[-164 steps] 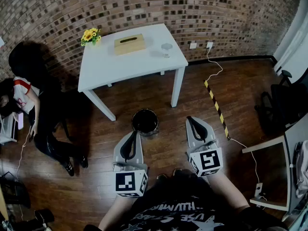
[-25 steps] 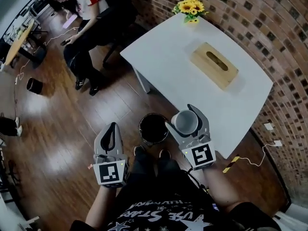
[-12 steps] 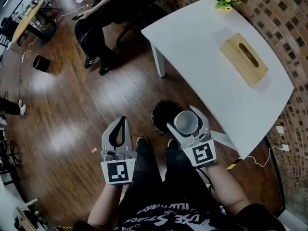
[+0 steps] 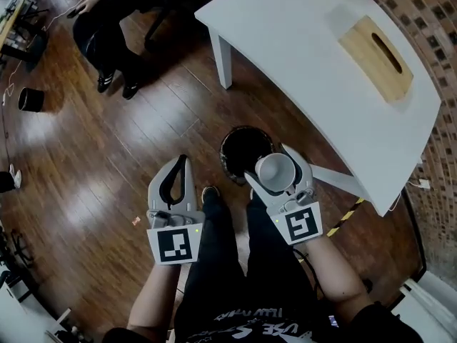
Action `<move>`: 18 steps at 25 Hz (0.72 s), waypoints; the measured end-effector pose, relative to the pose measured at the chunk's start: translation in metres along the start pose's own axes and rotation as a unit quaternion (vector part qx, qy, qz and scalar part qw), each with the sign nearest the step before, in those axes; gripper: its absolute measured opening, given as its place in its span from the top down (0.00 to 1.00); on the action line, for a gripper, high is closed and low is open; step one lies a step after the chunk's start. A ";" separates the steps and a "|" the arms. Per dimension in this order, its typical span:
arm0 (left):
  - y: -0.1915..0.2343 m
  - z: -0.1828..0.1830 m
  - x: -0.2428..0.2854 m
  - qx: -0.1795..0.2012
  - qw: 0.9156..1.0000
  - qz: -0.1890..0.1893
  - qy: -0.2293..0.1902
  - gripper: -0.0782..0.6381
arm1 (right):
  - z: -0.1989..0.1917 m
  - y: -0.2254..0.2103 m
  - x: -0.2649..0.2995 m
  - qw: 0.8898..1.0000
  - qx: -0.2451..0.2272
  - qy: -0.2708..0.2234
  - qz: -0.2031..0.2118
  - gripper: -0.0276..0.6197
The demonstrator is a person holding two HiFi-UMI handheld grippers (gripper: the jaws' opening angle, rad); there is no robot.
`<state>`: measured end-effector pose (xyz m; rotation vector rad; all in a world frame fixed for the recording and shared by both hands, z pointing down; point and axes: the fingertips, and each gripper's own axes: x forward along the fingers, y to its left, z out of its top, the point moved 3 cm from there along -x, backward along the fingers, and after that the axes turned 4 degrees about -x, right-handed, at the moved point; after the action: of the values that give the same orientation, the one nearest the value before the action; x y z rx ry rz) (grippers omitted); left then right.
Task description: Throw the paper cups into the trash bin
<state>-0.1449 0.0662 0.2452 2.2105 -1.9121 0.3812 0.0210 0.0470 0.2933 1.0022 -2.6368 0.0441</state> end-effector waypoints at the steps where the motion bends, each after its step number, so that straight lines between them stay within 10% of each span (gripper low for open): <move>1: 0.003 -0.002 0.007 0.004 1.000 -0.006 -0.002 0.88 | -0.005 -0.001 0.003 1.000 0.004 0.005 -0.006 0.37; 18: -0.017 -0.112 0.081 -0.023 0.997 -0.065 0.041 0.88 | -0.113 -0.006 0.072 0.997 0.010 0.061 -0.035 0.37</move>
<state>-0.1244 0.0278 0.3771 2.2372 -1.7084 0.3968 0.0061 0.0122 0.4221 1.0625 -2.4944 0.1112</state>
